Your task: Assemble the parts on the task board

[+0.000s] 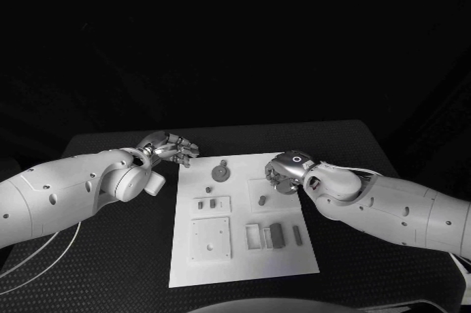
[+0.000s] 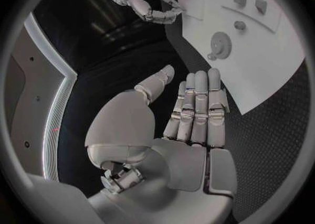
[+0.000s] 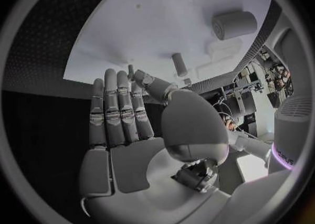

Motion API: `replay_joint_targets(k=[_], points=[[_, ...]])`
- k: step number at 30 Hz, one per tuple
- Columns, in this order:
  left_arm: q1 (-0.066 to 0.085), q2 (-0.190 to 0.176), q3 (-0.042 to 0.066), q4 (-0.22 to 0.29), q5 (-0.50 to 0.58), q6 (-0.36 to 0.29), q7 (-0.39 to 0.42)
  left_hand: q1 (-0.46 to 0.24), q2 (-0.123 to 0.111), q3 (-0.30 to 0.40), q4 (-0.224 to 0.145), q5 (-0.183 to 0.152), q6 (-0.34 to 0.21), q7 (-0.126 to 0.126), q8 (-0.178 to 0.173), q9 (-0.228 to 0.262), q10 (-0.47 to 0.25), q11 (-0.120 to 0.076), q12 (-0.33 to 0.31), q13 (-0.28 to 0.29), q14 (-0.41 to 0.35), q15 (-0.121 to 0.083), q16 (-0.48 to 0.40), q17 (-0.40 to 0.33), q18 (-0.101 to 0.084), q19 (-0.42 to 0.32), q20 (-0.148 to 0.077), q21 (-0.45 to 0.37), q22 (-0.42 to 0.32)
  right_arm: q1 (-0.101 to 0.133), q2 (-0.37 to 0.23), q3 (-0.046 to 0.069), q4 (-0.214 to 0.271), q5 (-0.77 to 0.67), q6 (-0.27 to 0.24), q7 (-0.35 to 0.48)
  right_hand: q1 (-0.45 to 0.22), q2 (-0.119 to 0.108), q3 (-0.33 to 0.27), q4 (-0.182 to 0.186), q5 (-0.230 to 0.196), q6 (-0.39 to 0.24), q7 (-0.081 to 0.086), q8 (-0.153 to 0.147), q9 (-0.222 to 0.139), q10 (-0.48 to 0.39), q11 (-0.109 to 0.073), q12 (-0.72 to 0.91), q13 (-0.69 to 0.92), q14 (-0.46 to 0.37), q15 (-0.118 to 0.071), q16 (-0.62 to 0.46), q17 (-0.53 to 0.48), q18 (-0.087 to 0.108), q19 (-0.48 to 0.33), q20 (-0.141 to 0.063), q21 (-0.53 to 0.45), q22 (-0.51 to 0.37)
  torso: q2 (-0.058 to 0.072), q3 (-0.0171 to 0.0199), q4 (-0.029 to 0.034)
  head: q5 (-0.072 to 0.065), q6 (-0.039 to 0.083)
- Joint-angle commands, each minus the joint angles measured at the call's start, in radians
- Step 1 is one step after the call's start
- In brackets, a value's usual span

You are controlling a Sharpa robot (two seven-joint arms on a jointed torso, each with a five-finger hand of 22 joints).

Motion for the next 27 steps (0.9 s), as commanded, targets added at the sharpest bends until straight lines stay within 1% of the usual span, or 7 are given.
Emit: replay_joint_targets(k=[1,4,8,11,14,23,27], points=[[0.001,0.002,0.001,-0.001,0.005,0.003,0.006,-0.01,-0.002,-0.004,0.0,-0.003,-0.006,-0.002,0.003,-0.001,-0.009,0.0,-0.001,0.001,0.002,0.002,-0.006,0.0,0.015,0.002,0.006,-0.006,-0.001,0.005,-0.008,0.003,0.011,0.031,0.014,0.02,-0.003,-0.01,0.004,-0.001,0.0,0.005,0.002,-0.001,0.001,0.005,-0.001,0.003,-0.001,0.007,0.0,0.005,0.001,0.018,0.006,-0.001,-0.006,0.002,0.001,0.0,0.0001,-0.001,0.0],[0.001,0.002,0.001,-0.001,0.005,0.003,0.005,-0.01,-0.002,-0.004,0.0,-0.003,-0.006,-0.002,0.003,-0.001,-0.009,0.0,-0.001,0.001,0.002,0.002,-0.006,0.0,0.016,0.002,0.006,-0.006,-0.001,0.007,-0.018,0.007,0.029,0.059,0.015,0.026,-0.004,-0.01,0.004,-0.001,0.0,0.005,0.002,-0.002,0.001,0.005,-0.001,0.003,-0.001,0.007,0.0,0.004,0.002,0.018,0.006,0.0,-0.006,0.002,0.0,0.0001,0.0008,0.0,0.0],[0.001,0.0,0.001,-0.003,0.005,0.005,0.004,-0.01,-0.002,-0.004,0.0,-0.003,-0.006,-0.002,0.003,-0.002,-0.009,0.0,-0.001,0.001,0.002,0.002,-0.006,0.001,0.016,0.002,0.007,-0.007,-0.002,0.009,-0.038,0.023,0.079,0.121,0.0,0.05,-0.004,-0.01,0.004,-0.001,0.0,0.004,0.002,-0.002,0.001,0.005,-0.001,0.002,-0.001,0.007,0.0,0.004,0.002,0.018,0.006,0.0,-0.007,0.002,0.0,-0.0005,0.0004,0.003,-0.001],[0.002,0.001,0.001,-0.005,0.005,0.004,0.005,-0.01,-0.002,-0.004,0.0,-0.003,-0.007,-0.002,0.003,-0.002,-0.009,0.0,-0.001,0.001,0.002,0.002,-0.007,0.001,0.016,0.002,0.007,-0.007,-0.002,0.009,-0.047,0.032,0.117,0.184,-0.029,0.079,-0.004,-0.009,0.004,-0.001,0.0,0.004,0.002,-0.002,0.001,0.006,-0.001,0.002,-0.001,0.007,0.0,0.004,0.003,0.018,0.007,0.0,-0.007,0.002,0.0,-0.0008,-0.0005,0.012,0.001],[0.002,0.001,0.001,-0.008,0.006,0.001,0.01,-0.01,-0.002,-0.004,0.0,-0.003,-0.007,-0.002,0.003,-0.002,-0.009,0.0,-0.001,0.001,0.002,0.002,-0.007,0.001,0.016,0.002,0.007,-0.007,-0.002,0.009,-0.049,0.033,0.149,0.225,-0.047,0.111,-0.005,-0.008,0.004,-0.001,0.0,0.003,0.003,-0.003,0.002,0.005,-0.001,0.001,-0.001,0.007,0.0,0.003,0.004,0.018,0.007,0.0,-0.008,0.002,-0.001,-0.001,-0.0009,0.022,0.003],[0.004,0.004,0.001,-0.021,0.015,-0.014,0.025,-0.009,-0.002,-0.004,0.0,-0.003,-0.006,-0.002,0.005,-0.001,-0.008,0.0,0.0,0.002,0.003,0.002,-0.007,0.001,0.016,0.003,0.006,-0.008,-0.001,0.009,-0.001,0.03,0.19,0.249,-0.017,0.141,-0.006,-0.005,0.005,-0.001,0.0,-0.001,0.004,-0.006,0.003,0.002,0.001,-0.004,-0.001,0.004,0.002,-0.001,0.006,0.018,0.006,0.001,-0.013,0.001,-0.001,-0.0015,0.0001,0.071,0.001],[0.007,0.009,0.001,-0.029,0.02,-0.021,0.031,-0.009,-0.002,-0.004,0.0,-0.003,-0.005,-0.002,0.006,-0.001,-0.007,-0.001,0.001,0.003,0.003,0.002,-0.007,0.001,0.016,0.003,0.006,-0.008,-0.001,0.006,0.044,0.004,0.184,0.22,-0.015,0.149,-0.006,-0.004,0.005,-0.001,0.0,-0.001,0.004,-0.006,0.003,0.002,0.001,-0.004,-0.001,0.004,0.003,-0.002,0.007,0.018,0.006,0.002,-0.014,0.001,-0.001,-0.0031,0.0017,0.09,-0.002]])
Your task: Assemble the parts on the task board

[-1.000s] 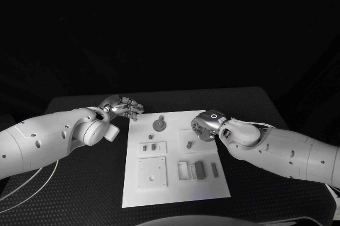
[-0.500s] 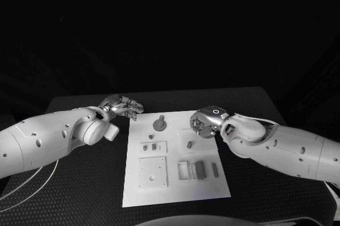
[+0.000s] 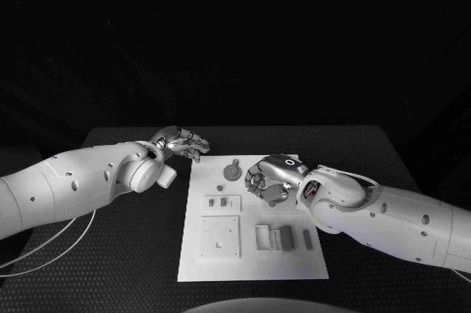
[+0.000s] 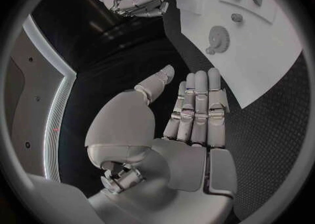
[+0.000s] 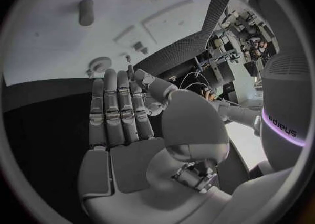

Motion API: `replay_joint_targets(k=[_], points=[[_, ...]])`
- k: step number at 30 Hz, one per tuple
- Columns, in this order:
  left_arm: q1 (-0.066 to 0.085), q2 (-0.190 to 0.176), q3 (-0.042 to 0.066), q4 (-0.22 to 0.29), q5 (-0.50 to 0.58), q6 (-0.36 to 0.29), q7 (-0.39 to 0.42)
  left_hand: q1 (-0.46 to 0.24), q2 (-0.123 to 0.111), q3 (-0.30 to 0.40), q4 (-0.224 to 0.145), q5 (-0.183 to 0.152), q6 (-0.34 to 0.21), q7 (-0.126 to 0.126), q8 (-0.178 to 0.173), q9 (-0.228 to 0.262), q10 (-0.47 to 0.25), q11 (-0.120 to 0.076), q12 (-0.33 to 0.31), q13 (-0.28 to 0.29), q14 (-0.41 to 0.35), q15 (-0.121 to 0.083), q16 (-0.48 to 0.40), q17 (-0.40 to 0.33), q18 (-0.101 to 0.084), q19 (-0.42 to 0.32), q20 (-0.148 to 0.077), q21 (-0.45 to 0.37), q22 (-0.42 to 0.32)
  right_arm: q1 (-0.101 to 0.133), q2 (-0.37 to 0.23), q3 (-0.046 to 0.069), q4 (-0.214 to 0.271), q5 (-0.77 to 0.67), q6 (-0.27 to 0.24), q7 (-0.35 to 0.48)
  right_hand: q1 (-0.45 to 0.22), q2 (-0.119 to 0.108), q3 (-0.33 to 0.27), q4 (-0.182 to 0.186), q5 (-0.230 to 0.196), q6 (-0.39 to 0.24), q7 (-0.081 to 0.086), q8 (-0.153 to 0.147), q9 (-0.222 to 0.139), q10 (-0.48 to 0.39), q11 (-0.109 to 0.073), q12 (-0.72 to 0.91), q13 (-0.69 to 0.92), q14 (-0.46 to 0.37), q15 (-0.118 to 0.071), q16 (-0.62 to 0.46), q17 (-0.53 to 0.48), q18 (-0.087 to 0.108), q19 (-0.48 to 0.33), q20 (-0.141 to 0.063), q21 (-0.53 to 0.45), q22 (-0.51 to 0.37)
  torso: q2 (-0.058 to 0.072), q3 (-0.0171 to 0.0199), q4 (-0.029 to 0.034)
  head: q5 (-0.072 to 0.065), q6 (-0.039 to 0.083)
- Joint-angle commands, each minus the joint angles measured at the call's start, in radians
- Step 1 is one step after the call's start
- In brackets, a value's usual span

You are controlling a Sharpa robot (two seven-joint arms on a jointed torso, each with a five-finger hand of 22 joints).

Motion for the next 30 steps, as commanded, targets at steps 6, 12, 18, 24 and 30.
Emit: replay_joint_targets(k=[6,12,18,24,30], points=[[0.011,0.019,0.001,-0.015,0.019,-0.017,0.026,-0.009,-0.002,-0.004,0.0,-0.003,-0.003,-0.002,0.006,0.0,-0.007,-0.001,0.001,0.001,0.004,0.002,-0.007,0.002,0.016,0.004,0.006,-0.005,-0.002,-0.012,0.058,-0.044,-0.016,-0.057,0.069,0.034,-0.002,0.001,0.006,-0.001,0.0,-0.002,0.005,-0.006,0.002,0.001,0.002,-0.005,-0.001,0.003,0.003,-0.003,0.003,0.018,0.005,0.002,-0.006,0.001,0.0,-0.0009,0.0042,0.038,-0.009],[0.015,0.024,0.001,-0.018,0.02,-0.015,0.025,-0.009,-0.002,-0.004,0.0,-0.003,-0.003,-0.002,0.007,0.0,-0.006,-0.001,0.002,0.002,0.004,0.001,-0.007,0.002,0.016,0.004,0.006,-0.005,-0.002,-0.017,0.091,-0.067,-0.028,-0.072,0.136,0.068,-0.003,0.004,0.005,-0.002,0.0,-0.004,0.006,-0.008,0.003,0.0,0.003,-0.008,-0.001,0.001,0.004,-0.005,0.004,0.018,0.004,0.003,-0.009,0.001,0.001,-0.0018,0.0021,0.054,-0.015],[0.017,0.03,0.001,-0.018,0.02,-0.015,0.026,-0.009,-0.003,-0.004,0.0,-0.003,-0.003,-0.002,0.007,0.0,-0.006,-0.001,0.002,0.002,0.004,0.001,-0.007,0.002,0.016,0.004,0.006,-0.005,-0.002,-0.026,0.116,-0.075,-0.039,-0.109,0.155,0.06,-0.003,0.004,0.005,-0.002,0.0,-0.004,0.006,-0.008,0.003,0.0,0.003,-0.009,-0.001,0.001,0.004,-0.006,0.005,0.018,0.003,0.003,-0.01,0.001,0.001,-0.001,0.0036,0.061,-0.018],[0.018,0.032,0.001,-0.017,0.02,-0.016,0.027,-0.008,-0.003,-0.004,0.001,-0.003,-0.003,-0.002,0.008,0.0,-0.006,-0.001,0.002,0.002,0.004,0.001,-0.007,0.002,0.016,0.005,0.006,-0.006,-0.002,-0.037,0.132,-0.084,-0.053,-0.131,0.159,0.052,-0.003,0.005,0.005,-0.002,0.0,-0.005,0.006,-0.008,0.004,0.0,0.003,-0.009,-0.001,0.001,0.004,-0.006,0.006,0.019,0.003,0.003,-0.011,0.001,0.001,-0.0009,0.0024,0.07,-0.025],[0.018,0.036,0.001,-0.016,0.02,-0.014,0.026,-0.008,-0.003,-0.004,0.001,-0.003,-0.003,-0.002,0.008,0.0,-0.006,-0.001,0.002,0.002,0.004,0.001,-0.007,0.002,0.016,0.005,0.006,-0.006,-0.002,-0.04,0.14,-0.093,-0.064,-0.143,0.169,0.045,-0.002,0.005,0.005,-0.003,0.0,-0.005,0.006,-0.009,0.004,0.0,0.003,-0.009,-0.001,0.001,0.004,-0.007,0.006,0.019,0.003,0.003,-0.012,0.001,0.001,0.0006,0.0025,0.081,-0.033]])
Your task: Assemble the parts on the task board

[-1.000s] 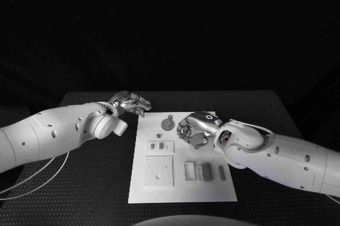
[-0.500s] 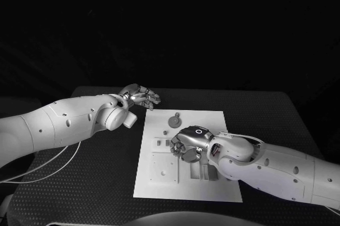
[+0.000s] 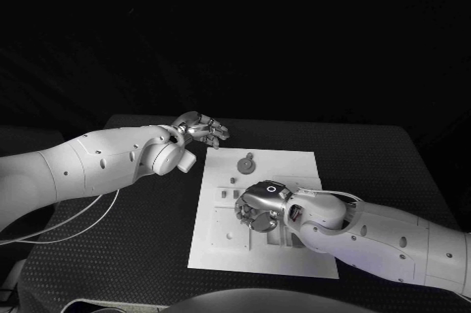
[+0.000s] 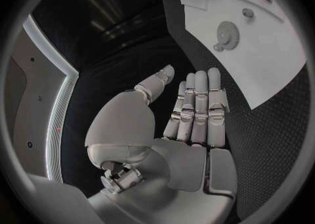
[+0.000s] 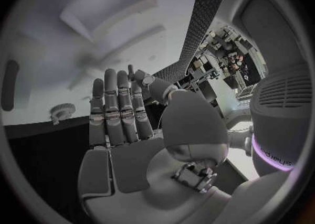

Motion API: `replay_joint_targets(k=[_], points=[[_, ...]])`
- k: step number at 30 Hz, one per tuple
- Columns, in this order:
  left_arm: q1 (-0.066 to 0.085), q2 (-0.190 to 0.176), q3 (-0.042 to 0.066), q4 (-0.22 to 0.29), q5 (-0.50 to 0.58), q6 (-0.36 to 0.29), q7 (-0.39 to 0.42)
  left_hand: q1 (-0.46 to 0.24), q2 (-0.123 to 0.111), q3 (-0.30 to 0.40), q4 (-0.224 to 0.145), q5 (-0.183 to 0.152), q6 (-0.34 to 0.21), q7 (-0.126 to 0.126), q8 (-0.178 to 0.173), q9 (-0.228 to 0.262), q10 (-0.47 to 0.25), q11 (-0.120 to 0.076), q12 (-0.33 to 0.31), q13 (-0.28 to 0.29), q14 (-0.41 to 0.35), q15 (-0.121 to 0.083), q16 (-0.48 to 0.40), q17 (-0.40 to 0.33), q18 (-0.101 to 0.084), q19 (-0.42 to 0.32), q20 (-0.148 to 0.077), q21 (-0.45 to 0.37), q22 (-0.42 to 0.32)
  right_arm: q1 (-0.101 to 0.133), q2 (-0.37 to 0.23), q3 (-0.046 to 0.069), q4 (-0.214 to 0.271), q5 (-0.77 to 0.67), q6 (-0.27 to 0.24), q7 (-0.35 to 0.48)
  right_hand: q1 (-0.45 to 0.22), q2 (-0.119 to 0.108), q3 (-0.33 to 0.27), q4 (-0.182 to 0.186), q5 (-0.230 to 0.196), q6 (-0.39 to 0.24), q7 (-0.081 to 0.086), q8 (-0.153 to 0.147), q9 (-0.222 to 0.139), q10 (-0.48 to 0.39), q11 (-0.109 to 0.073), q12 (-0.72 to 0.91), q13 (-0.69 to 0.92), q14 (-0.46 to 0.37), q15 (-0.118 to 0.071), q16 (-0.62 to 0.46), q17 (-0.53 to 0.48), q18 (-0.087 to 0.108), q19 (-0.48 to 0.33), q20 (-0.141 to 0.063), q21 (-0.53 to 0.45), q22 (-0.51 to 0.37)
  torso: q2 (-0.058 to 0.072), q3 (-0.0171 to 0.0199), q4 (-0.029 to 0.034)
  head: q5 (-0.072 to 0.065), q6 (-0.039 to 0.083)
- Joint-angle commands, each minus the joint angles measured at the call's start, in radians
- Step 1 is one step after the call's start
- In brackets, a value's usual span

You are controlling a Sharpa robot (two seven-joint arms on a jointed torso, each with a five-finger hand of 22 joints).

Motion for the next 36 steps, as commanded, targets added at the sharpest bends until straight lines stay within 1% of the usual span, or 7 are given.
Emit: replay_joint_targets(k=[1,8,19,24,33,36], points=[[0.002,0.003,0.001,0.003,0.007,-0.002,0.015,-0.008,-0.003,-0.004,0.001,-0.003,-0.003,-0.002,0.004,-0.001,-0.008,0.0,0.002,0.002,0.004,0.001,-0.004,0.001,0.01,0.003,0.001,-0.006,-0.002,-0.002,0.001,-0.002,-0.002,-0.035,0.03,0.0,-0.002,0.005,0.005,-0.002,0.0,-0.002,0.003,-0.002,0.002,0.0,0.003,-0.005,-0.001,0.001,0.004,-0.007,0.001,0.019,0.004,0.003,-0.005,0.001,0.0,0.001,0.0006,0.006,-0.005],[0.002,0.002,0.001,0.004,0.007,-0.002,0.015,-0.009,-0.003,-0.004,0.001,-0.003,-0.003,-0.002,0.004,-0.001,-0.008,0.0,0.002,0.002,0.004,0.001,-0.004,0.002,0.01,0.003,0.001,-0.007,-0.002,-0.003,0.004,-0.004,-0.004,-0.039,0.03,-0.002,-0.003,0.006,0.004,-0.002,0.0,-0.002,0.003,-0.002,0.003,0.0,0.003,-0.005,0.0,0.001,0.004,-0.007,0.002,0.019,0.004,0.003,-0.006,0.002,0.0,-0.0001,-0.002,0.01,-0.01],[0.003,0.002,0.001,0.005,0.007,0.001,0.014,-0.009,-0.003,-0.004,0.002,-0.003,-0.004,-0.002,0.005,-0.001,-0.008,0.0,0.002,0.002,0.004,0.001,-0.005,0.002,0.009,0.003,0.002,-0.007,-0.002,-0.008,0.012,-0.007,-0.011,-0.042,0.026,-0.002,-0.003,0.006,0.004,-0.003,0.0,-0.002,0.003,-0.002,0.003,0.001,0.003,-0.006,0.0,0.002,0.004,-0.008,0.003,0.019,0.004,0.003,-0.007,0.002,0.0,0.0001,-0.0009,0.014,-0.014],[0.003,0.002,0.001,0.005,0.007,0.002,0.013,-0.009,-0.003,-0.004,0.002,-0.003,-0.004,-0.002,0.005,-0.001,-0.009,0.0,0.002,0.002,0.004,0.002,-0.005,0.002,0.009,0.004,0.002,-0.008,-0.002,-0.012,0.013,-0.007,-0.012,-0.055,0.005,-0.013,-0.003,0.006,0.004,-0.003,0.0,-0.002,0.003,-0.003,0.004,0.001,0.003,-0.006,0.0,0.002,0.004,-0.008,0.004,0.019,0.005,0.003,-0.007,0.002,0.0,0.0002,-0.0007,0.017,-0.017],[0.003,0.001,0.001,0.006,0.007,0.006,0.011,-0.01,-0.003,-0.004,0.002,-0.003,-0.005,-0.001,0.005,-0.001,-0.009,0.001,0.001,0.003,0.004,0.002,-0.006,0.002,0.009,0.004,0.002,-0.009,-0.002,-0.013,0.014,-0.007,-0.008,-0.068,-0.006,-0.029,-0.002,0.006,0.003,-0.003,0.0,-0.002,0.003,-0.002,0.005,0.002,0.002,-0.007,0.001,0.003,0.004,-0.008,0.005,0.02,0.006,0.003,-0.008,0.003,0.0,-0.0001,-0.0014,0.019,-0.016],[0.003,0.001,0.001,0.006,0.007,0.006,0.011,-0.01,-0.003,-0.004,0.002,-0.003,-0.005,-0.001,0.005,-0.001,-0.009,0.001,0.001,0.003,0.004,0.002,-0.006,0.002,0.009,0.003,0.002,-0.009,-0.002,-0.014,0.014,-0.007,-0.008,-0.071,-0.013,-0.033,-0.002,0.006,0.003,-0.003,0.0,-0.002,0.003,-0.002,0.005,0.002,0.002,-0.007,0.001,0.003,0.004,-0.008,0.006,0.02,0.006,0.003,-0.008,0.003,0.0,0.0004,-0.0017,0.019,-0.015]])
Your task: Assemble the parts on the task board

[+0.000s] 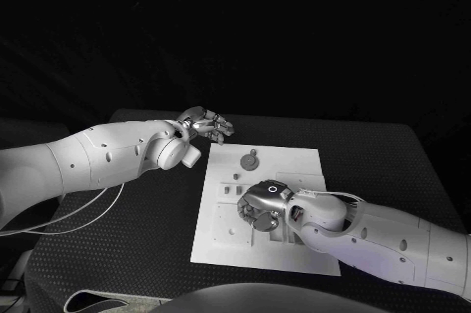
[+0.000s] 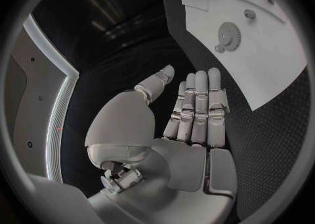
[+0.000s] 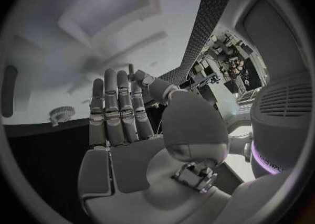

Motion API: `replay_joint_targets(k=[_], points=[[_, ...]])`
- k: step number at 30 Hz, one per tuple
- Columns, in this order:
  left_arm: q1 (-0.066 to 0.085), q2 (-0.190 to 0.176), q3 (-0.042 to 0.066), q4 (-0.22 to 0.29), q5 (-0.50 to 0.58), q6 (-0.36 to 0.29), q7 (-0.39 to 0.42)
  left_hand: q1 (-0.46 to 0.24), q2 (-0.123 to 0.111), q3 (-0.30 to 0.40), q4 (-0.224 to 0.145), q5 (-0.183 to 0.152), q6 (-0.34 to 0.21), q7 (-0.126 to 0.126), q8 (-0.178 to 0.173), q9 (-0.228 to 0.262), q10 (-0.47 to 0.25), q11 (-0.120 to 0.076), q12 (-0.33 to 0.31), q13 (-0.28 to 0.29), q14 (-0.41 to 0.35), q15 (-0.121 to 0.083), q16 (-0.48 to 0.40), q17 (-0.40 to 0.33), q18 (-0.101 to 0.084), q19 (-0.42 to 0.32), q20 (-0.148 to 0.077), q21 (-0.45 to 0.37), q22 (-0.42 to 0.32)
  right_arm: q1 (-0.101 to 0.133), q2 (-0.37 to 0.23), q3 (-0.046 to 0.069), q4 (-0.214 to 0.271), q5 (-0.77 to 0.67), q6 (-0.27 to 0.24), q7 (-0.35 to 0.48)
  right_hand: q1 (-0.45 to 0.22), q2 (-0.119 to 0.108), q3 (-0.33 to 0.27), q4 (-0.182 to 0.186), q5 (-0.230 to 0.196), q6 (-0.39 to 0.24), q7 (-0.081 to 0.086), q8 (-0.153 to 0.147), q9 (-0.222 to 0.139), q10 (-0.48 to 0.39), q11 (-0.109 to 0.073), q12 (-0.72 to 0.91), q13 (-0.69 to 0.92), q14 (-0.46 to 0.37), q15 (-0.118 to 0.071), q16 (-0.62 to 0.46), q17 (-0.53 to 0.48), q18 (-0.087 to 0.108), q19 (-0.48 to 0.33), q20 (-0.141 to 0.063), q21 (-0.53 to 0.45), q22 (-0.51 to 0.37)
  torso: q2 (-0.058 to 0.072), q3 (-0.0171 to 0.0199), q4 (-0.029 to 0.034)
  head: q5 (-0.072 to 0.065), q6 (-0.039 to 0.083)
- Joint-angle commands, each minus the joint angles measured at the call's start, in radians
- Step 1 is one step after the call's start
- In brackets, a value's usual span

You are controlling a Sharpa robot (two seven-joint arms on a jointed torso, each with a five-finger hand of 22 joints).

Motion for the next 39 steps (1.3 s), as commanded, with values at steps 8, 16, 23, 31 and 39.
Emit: replay_joint_targets(k=[8,16,23,31,39], points=[[0.002,0.002,0.001,0.002,0.006,0.009,0.009,-0.011,-0.003,-0.005,0.003,-0.003,-0.005,-0.001,0.006,-0.002,-0.007,-0.001,0.001,0.001,0.005,0.001,-0.006,0.002,0.02,0.003,0.002,-0.006,-0.002,-0.004,0.002,-0.001,0.003,-0.025,-0.02,-0.019,-0.002,0.006,0.003,-0.003,0.0,-0.001,0.003,-0.002,0.002,0.003,0.002,-0.007,0.001,0.004,0.004,-0.005,0.003,0.02,0.007,0.003,-0.005,0.002,0.0,0.0006,-0.0006,0.002,0.001],[0.002,0.003,0.001,0.002,0.006,0.011,0.007,-0.011,-0.003,-0.005,0.003,-0.003,-0.006,-0.001,0.006,-0.002,-0.008,-0.001,0.001,0.001,0.005,0.001,-0.007,0.002,0.02,0.003,0.002,-0.006,-0.002,-0.004,0.003,-0.001,-0.001,-0.026,-0.005,-0.016,-0.001,0.005,0.003,-0.003,0.0,-0.001,0.003,-0.002,0.002,0.003,0.002,-0.007,0.002,0.005,0.004,-0.005,0.004,0.021,0.008,0.003,-0.005,0.003,0.0,0.0009,-0.0009,0.003,0.0],[0.002,0.004,0.001,0.001,0.006,0.013,0.007,-0.011,-0.003,-0.005,0.003,-0.003,-0.006,-0.001,0.006,-0.002,-0.008,-0.001,0.001,0.002,0.005,0.001,-0.007,0.002,0.02,0.004,0.002,-0.007,-0.001,-0.005,0.013,-0.001,-0.013,-0.026,0.019,-0.016,-0.001,0.005,0.003,-0.003,0.0,-0.001,0.003,-0.002,0.003,0.004,0.002,-0.008,0.002,0.005,0.004,-0.006,0.004,0.021,0.008,0.004,-0.006,0.003,0.0,0.0008,-0.0004,0.002,-0.001],[0.002,0.005,0.001,0.001,0.006,0.016,0.005,-0.011,-0.003,-0.005,0.004,-0.003,-0.006,-0.001,0.006,-0.002,-0.009,-0.001,0.001,0.002,0.005,0.001,-0.007,0.002,0.02,0.004,0.002,-0.007,-0.001,-0.009,0.019,-0.002,-0.023,-0.032,0.03,-0.021,-0.001,0.006,0.003,-0.003,0.0,-0.002,0.003,-0.003,0.003,0.004,0.002,-0.008,0.002,0.004,0.004,-0.006,0.005,0.021,0.009,0.004,-0.007,0.003,0.001,0.0009,-0.0003,0.002,-0.002],[0.002,0.006,0.001,0.002,0.006,0.016,0.005,-0.011,-0.003,-0.005,0.004,-0.003,-0.007,-0.001,0.007,-0.002,-0.009,-0.001,0.001,0.002,0.004,0.001,-0.008,0.002,0.02,0.004,0.002,-0.008,-0.001,-0.009,0.026,-0.006,-0.024,-0.033,0.059,-0.021,-0.002,0.006,0.002,-0.003,0.0,-0.002,0.003,-0.003,0.004,0.003,0.002,-0.009,0.002,0.004,0.004,-0.007,0.006,0.021,0.008,0.004,-0.008,0.004,0.0,0.0002,-0.0007,0.003,-0.005]])
